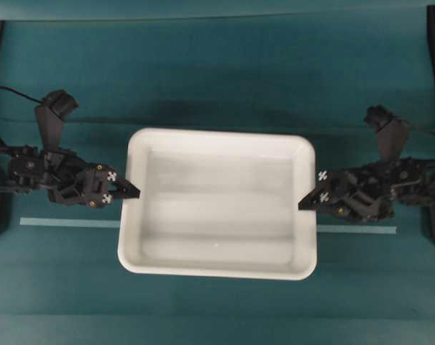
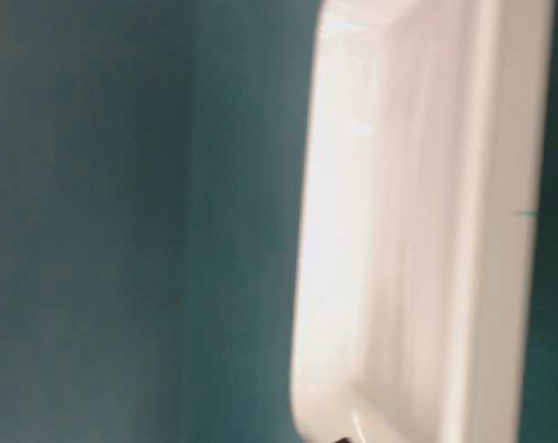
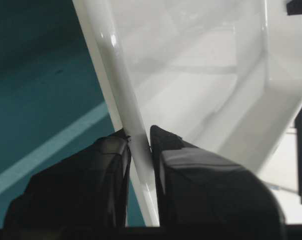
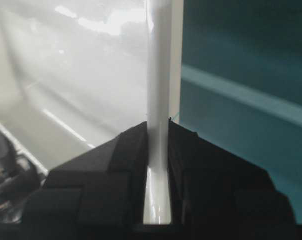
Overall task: Lift the white case with both hands.
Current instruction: 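Raise both grippers together, lifting the tray off the table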
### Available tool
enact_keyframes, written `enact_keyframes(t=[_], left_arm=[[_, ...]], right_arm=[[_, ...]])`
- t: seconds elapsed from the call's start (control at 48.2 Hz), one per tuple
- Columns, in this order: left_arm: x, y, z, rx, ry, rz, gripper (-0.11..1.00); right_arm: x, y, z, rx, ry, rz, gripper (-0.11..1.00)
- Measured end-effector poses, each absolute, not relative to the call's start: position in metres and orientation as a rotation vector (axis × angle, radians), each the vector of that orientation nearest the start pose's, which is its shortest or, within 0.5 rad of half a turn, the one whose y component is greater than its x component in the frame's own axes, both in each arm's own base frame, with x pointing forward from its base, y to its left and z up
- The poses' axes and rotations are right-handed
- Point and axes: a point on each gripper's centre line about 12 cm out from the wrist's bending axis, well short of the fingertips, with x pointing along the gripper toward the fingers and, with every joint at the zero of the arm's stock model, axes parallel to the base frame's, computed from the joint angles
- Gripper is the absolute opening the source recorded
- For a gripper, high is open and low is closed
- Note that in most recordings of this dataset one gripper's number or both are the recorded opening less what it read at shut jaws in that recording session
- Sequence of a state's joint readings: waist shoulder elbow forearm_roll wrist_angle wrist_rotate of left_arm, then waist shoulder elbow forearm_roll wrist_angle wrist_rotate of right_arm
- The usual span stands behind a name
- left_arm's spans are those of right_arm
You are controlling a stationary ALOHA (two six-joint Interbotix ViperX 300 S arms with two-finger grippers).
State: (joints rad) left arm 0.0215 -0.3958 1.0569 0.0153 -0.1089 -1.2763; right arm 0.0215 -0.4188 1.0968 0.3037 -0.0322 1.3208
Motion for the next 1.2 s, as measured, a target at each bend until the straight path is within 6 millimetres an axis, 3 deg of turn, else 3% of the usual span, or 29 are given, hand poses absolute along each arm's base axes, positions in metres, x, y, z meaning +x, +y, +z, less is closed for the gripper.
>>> enact_keyframes(t=[0.208, 0.623, 1.204], left_arm=[[0.272, 0.005, 0.202, -1.294, 0.402, 0.335, 0.12], [0.266, 0.005, 0.245, -1.315, 0.283, 0.246, 0.12], [0.262, 0.005, 0.289, -1.327, 0.257, 0.232, 0.12]], right_arm=[[0.254, 0.001, 0.197, 1.567, 0.48, -0.475, 0.12], [0.251, 0.004, 0.236, 1.58, 0.463, -0.408, 0.12], [0.245, 0.005, 0.297, 1.589, 0.367, -0.279, 0.11]])
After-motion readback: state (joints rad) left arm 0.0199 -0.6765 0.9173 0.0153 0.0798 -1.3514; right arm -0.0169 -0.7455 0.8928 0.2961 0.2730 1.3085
